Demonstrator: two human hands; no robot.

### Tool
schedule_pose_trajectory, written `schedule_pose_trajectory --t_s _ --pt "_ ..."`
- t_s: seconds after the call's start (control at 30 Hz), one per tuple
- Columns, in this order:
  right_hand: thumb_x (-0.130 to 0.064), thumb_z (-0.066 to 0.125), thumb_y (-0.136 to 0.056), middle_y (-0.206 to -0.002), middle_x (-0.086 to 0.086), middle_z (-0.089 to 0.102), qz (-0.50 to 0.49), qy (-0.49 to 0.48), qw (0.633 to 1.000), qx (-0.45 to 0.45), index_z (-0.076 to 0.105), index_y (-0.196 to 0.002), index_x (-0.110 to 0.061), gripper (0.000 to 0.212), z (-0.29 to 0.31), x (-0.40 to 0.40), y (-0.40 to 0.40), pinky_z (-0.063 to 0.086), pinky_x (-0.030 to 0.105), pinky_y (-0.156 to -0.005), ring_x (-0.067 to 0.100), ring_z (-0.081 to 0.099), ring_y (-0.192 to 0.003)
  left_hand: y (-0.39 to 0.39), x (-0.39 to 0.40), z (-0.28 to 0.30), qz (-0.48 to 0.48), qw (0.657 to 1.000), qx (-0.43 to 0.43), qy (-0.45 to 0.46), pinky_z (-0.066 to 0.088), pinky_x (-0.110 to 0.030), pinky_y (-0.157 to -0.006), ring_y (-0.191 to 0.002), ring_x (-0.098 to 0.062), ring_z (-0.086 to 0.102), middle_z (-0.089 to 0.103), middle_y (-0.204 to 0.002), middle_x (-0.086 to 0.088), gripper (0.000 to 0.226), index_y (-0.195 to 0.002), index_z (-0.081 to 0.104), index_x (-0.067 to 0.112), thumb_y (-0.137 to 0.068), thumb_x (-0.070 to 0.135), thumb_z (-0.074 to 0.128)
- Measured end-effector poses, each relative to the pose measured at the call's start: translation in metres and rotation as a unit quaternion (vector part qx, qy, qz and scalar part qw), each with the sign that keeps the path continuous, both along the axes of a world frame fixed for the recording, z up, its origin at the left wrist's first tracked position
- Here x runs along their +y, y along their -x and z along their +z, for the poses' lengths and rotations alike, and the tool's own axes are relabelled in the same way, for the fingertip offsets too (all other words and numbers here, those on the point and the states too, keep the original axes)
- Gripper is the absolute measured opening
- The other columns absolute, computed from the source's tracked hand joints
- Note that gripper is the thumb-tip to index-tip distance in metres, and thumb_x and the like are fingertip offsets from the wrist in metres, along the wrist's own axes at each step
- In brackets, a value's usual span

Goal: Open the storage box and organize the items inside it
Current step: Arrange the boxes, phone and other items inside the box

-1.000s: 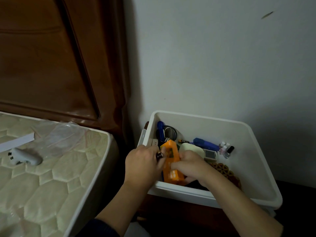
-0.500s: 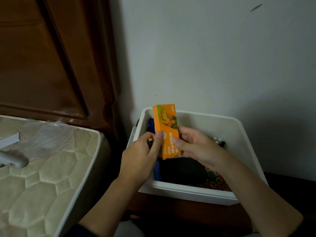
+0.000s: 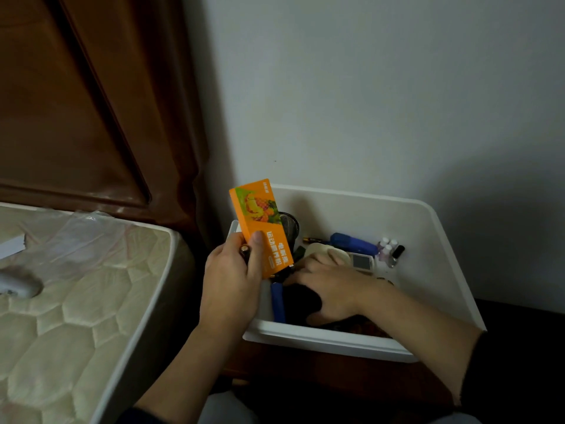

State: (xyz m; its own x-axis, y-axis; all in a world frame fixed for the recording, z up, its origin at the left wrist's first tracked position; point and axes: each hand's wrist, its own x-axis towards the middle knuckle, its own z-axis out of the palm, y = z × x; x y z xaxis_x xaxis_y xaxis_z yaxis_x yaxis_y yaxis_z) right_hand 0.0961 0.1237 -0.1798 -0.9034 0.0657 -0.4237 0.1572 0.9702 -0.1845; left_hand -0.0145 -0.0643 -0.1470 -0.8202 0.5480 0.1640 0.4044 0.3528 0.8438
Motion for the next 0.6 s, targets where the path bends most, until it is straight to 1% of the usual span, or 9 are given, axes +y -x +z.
schedule_pose_trajectory --t_s 0.03,0.07,0.13,0.2,0.27,0.4,0.47,0.53,0.6 --pt "-0.066 0.075 -0.076 -0.158 -0.004 0.032 0.021 -0.017 1.000 -0.009 0.032 -0.152 -0.051 0.088 -0.001 -0.002 0.005 0.010 0.062 -0.124 0.026 0.018 -0.148 0.000 0.000 -0.001 0.002 1.000 -0.009 -0.005 0.059 -0.050 -0.081 -0.094 -0.019 0.069 0.073 -0.093 0.008 0.047 -0.108 0.063 0.030 -0.105 0.065 0.032" --pt "-0.066 0.076 -0.075 -0.161 -0.002 0.027 0.033 -0.029 0.999 -0.025 0.030 -0.151 -0.053 0.090 0.000 -0.004 0.009 0.011 0.067 -0.122 0.029 0.015 -0.150 0.000 -0.001 -0.001 0.004 1.000 -0.011 -0.005 0.059 -0.048 -0.079 -0.092 -0.017 0.070 0.073 -0.093 0.008 0.048 -0.110 0.062 0.031 -0.104 0.067 0.031" --pt "-0.064 0.078 -0.076 -0.164 -0.001 0.020 0.041 -0.040 0.995 -0.080 0.026 -0.149 -0.057 0.090 0.005 -0.007 0.016 0.024 0.073 -0.114 0.035 0.010 -0.152 0.000 -0.001 -0.002 0.003 1.000 -0.005 0.006 0.060 -0.045 -0.076 -0.090 -0.014 0.070 0.073 -0.095 0.008 0.050 -0.111 0.062 0.031 -0.102 0.069 0.030" --pt "-0.057 0.081 -0.077 -0.164 0.001 0.017 0.042 -0.054 0.991 -0.118 0.026 -0.150 -0.054 0.092 0.007 -0.011 0.020 0.036 0.069 -0.108 0.037 0.010 -0.151 -0.001 -0.001 -0.002 0.003 1.000 0.001 0.017 0.060 -0.044 -0.077 -0.091 -0.014 0.070 0.073 -0.098 0.008 0.049 -0.111 0.061 0.032 -0.103 0.069 0.030" --pt "-0.055 0.082 -0.080 -0.161 0.005 0.021 0.033 -0.073 0.991 -0.108 0.027 -0.154 -0.043 0.093 0.006 -0.015 0.019 0.045 0.062 -0.103 0.036 0.017 -0.147 0.000 0.000 -0.003 0.003 1.000 0.003 0.018 0.060 -0.044 -0.077 -0.091 -0.014 0.070 0.073 -0.097 0.009 0.046 -0.110 0.060 0.033 -0.104 0.068 0.031" --pt "-0.058 0.078 -0.085 -0.156 0.006 0.028 0.000 -0.081 0.994 -0.069 0.036 -0.156 -0.022 0.090 0.003 -0.014 0.004 0.049 0.048 -0.100 0.032 0.033 -0.138 0.000 -0.001 -0.003 0.006 1.000 0.004 0.019 0.060 -0.042 -0.076 -0.088 -0.012 0.071 0.073 -0.096 0.009 0.046 -0.109 0.059 0.033 -0.103 0.068 0.030" --pt "-0.064 0.078 -0.082 -0.144 0.006 0.037 -0.022 -0.086 0.993 -0.078 0.053 -0.142 -0.016 0.081 0.006 -0.006 -0.004 0.049 0.044 -0.098 0.029 0.038 -0.130 -0.001 -0.001 -0.002 0.007 1.000 0.005 0.019 0.061 -0.040 -0.074 -0.085 -0.009 0.071 0.073 -0.095 0.010 0.045 -0.107 0.059 0.033 -0.103 0.068 0.030" --pt "-0.071 0.075 -0.080 -0.128 0.003 0.046 -0.026 -0.106 0.990 -0.092 0.071 -0.116 -0.018 0.065 0.011 0.002 -0.010 0.049 0.041 -0.092 0.025 0.043 -0.121 -0.002 -0.001 -0.001 0.009 1.000 0.005 0.016 0.061 -0.035 -0.071 -0.081 -0.006 0.072 0.073 -0.093 0.010 0.046 -0.107 0.058 0.035 -0.101 0.070 0.029" --pt "-0.072 0.068 -0.085 -0.118 0.001 0.053 -0.006 -0.122 0.991 -0.058 0.076 -0.097 -0.022 0.051 0.014 0.007 -0.011 0.049 0.041 -0.089 0.024 0.048 -0.114 -0.003 -0.001 -0.001 0.011 1.000 0.005 0.012 0.060 -0.031 -0.068 -0.079 -0.003 0.071 0.074 -0.092 0.010 0.047 -0.107 0.058 0.035 -0.101 0.071 0.029"
